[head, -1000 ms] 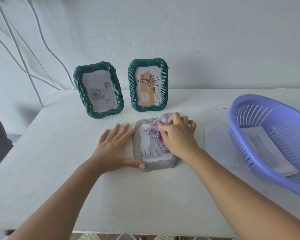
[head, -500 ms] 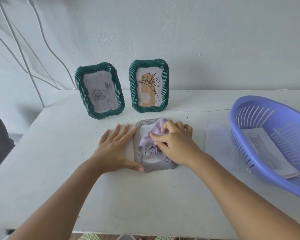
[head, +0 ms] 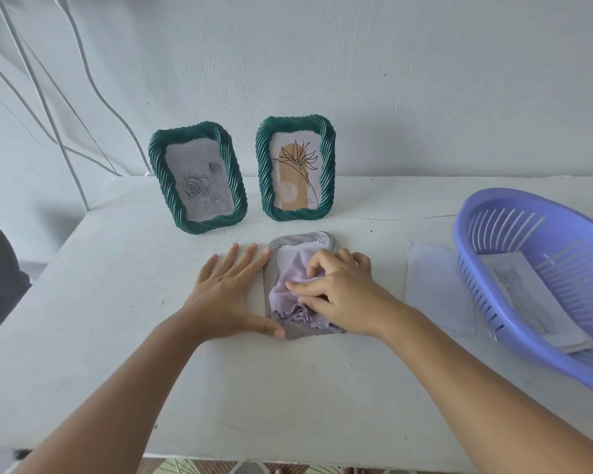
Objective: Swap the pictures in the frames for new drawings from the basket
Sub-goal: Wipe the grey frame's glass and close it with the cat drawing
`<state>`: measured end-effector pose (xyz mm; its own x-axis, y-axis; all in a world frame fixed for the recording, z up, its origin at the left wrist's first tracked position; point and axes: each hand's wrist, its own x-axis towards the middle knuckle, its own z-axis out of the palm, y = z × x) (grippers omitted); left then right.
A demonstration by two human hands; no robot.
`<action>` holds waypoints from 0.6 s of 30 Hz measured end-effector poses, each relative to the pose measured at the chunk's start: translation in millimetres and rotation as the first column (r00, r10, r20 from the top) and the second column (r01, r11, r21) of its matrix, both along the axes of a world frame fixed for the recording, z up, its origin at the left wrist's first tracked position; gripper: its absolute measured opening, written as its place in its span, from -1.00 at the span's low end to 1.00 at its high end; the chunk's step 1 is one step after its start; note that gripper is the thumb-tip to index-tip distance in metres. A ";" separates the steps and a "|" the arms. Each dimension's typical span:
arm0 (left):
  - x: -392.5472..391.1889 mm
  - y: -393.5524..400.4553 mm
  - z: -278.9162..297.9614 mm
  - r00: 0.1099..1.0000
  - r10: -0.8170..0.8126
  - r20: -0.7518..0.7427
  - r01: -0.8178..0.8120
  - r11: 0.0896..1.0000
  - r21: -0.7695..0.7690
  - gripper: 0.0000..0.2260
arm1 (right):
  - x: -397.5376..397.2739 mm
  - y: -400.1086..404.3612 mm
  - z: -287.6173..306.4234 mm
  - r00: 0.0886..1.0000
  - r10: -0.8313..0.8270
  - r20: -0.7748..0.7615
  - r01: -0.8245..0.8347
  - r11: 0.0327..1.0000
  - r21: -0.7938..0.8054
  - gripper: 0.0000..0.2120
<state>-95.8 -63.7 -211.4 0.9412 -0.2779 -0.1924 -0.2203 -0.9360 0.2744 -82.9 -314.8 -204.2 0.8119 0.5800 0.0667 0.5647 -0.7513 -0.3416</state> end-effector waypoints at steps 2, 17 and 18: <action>-0.2 0.0 -0.2 1.000 0.002 0.005 -0.002 1.000 -0.006 0.27 | -0.8 -12.5 3.5 0.998 0.052 -0.024 -0.053 0.998 -0.024 -0.72; -0.3 0.3 1.8 1.000 -0.013 -0.007 0.014 1.000 0.009 0.27 | -0.1 -23.6 12.1 0.996 0.084 -0.043 -0.087 0.994 -0.068 -0.71; -0.4 0.0 2.0 1.000 -0.013 -0.009 0.013 1.000 0.006 0.25 | 1.8 -30.1 13.8 0.996 0.074 -0.051 -0.078 0.994 -0.080 -0.71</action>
